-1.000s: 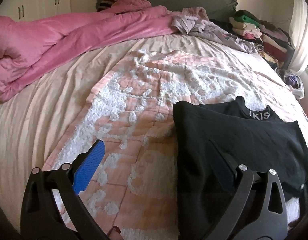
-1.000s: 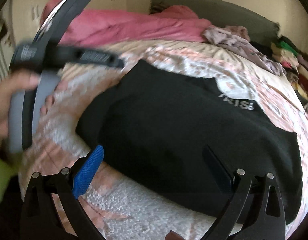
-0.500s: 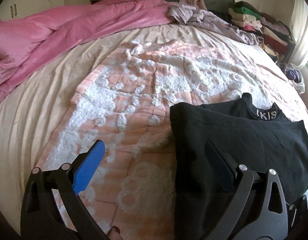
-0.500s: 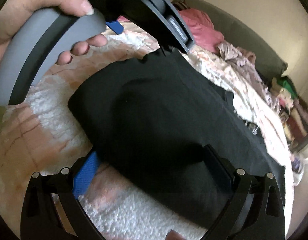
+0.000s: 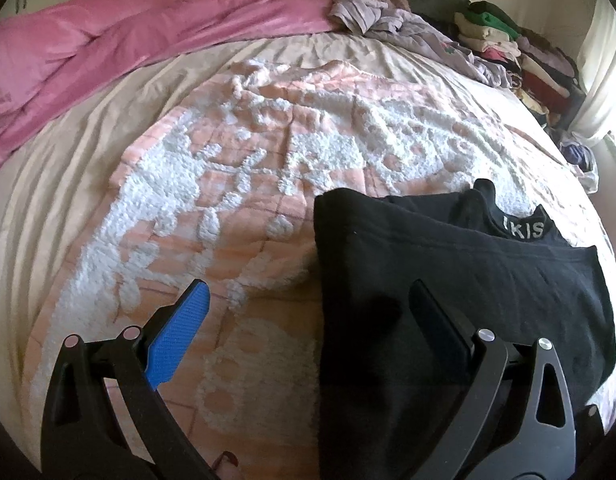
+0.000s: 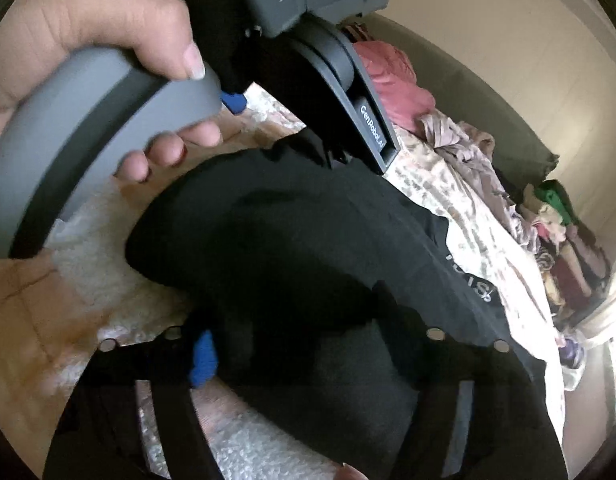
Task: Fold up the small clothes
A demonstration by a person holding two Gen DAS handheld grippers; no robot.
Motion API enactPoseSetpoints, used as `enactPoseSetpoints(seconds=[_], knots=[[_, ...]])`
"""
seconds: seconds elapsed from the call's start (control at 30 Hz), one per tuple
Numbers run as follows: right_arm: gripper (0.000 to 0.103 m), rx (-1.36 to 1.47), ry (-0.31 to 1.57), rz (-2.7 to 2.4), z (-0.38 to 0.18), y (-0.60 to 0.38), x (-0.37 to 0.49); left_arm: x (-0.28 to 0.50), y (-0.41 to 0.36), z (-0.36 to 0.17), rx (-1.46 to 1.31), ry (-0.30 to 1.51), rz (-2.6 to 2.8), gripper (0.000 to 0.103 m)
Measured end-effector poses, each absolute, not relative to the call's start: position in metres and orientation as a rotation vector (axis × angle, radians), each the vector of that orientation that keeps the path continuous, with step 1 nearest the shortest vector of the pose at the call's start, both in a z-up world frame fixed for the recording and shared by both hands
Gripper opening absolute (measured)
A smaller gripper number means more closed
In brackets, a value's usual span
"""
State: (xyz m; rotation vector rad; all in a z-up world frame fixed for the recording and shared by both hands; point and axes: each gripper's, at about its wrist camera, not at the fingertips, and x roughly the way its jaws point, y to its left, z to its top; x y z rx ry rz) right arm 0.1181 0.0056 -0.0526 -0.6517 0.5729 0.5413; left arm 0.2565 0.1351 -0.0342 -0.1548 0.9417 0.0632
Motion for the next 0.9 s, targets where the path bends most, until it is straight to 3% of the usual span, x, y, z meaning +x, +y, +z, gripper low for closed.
enactPoseSetpoints(seconds=[0.27, 0.47, 0.83, 0.9], knots=[[0.018, -0.459, 0.568, 0.600, -0.027, -0.020, 0.117, 0.257, 0.134, -0.034, -0.222, 0.963, 0.003, 0.093], [0.015, -0.349, 0.563, 0.609, -0.015, -0.037, 0.116, 0.257, 0.129, -0.035, -0.335, 0.987, -0.099, 0.092], [0.014, -0.319, 0.552, 0.607, -0.009, -0.045, 0.112, 0.263, 0.106, -0.040, -0.420, 1.054, -0.202, 0.045], [0.014, -0.313, 0.553, 0.606, -0.009, -0.047, 0.112, 0.262, 0.103, -0.038, -0.414, 1.051, -0.203, 0.031]])
